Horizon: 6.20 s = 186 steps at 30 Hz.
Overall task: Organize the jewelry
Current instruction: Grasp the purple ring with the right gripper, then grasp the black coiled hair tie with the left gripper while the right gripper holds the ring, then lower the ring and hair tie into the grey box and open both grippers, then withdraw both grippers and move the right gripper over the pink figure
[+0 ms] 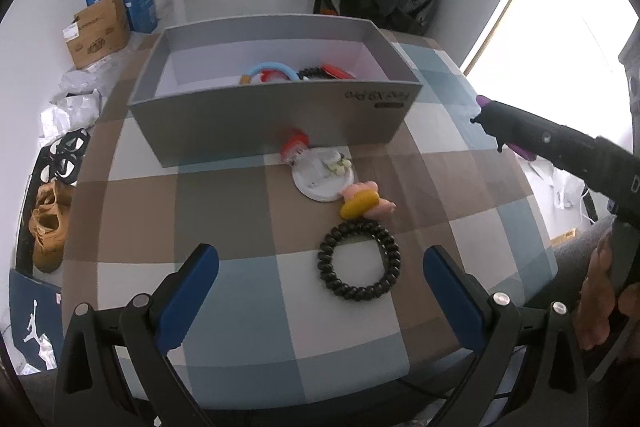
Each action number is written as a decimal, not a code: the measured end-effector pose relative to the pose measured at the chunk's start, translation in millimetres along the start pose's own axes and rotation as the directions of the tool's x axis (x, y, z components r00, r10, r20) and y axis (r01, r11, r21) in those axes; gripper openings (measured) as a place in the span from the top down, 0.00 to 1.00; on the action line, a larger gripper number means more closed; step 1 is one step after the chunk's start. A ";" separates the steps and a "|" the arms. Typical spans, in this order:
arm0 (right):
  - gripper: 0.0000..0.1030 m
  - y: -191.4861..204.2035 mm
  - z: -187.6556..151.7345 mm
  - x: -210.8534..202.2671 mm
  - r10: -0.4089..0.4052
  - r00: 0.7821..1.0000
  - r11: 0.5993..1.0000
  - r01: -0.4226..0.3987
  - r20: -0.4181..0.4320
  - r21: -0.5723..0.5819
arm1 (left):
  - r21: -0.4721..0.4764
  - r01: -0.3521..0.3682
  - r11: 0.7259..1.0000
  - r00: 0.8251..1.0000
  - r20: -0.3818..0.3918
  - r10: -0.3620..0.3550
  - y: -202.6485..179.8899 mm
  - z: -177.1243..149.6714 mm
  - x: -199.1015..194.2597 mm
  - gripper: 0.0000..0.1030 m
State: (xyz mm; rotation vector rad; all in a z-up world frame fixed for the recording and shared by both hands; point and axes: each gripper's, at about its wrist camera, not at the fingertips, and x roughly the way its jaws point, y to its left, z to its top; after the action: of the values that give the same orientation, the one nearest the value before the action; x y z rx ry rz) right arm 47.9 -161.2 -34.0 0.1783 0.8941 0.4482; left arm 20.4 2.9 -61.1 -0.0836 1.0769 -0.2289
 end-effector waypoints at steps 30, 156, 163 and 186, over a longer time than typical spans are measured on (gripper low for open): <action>0.47 -17.0 -5.8 -15.0 -0.043 0.999 0.999 0.042 0.025 0.029 | 0.103 -0.024 0.994 0.998 -0.047 0.029 -28.2 -5.3 15.6 0.63; 0.00 11.9 -11.3 26.8 0.000 0.999 0.992 -0.004 -0.033 -0.124 | -0.226 -0.062 0.972 0.984 0.147 0.097 38.7 0.8 -15.8 0.19; 0.00 19.6 -19.8 44.3 -0.008 0.995 0.987 -0.009 -0.104 -0.162 | -0.281 -0.046 0.959 0.984 0.152 0.091 50.2 1.9 -19.0 0.19; 0.42 55.6 -34.7 73.5 0.045 0.983 0.961 -0.091 -0.177 -0.261 | -0.390 -0.005 0.921 0.987 0.146 0.067 74.2 4.8 -19.8 0.19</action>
State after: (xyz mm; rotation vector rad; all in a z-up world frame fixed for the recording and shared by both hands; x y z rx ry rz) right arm 43.7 -79.8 -89.3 -0.0789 0.9858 0.6514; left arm 26.3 79.3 -55.1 -0.4324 0.9527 0.0291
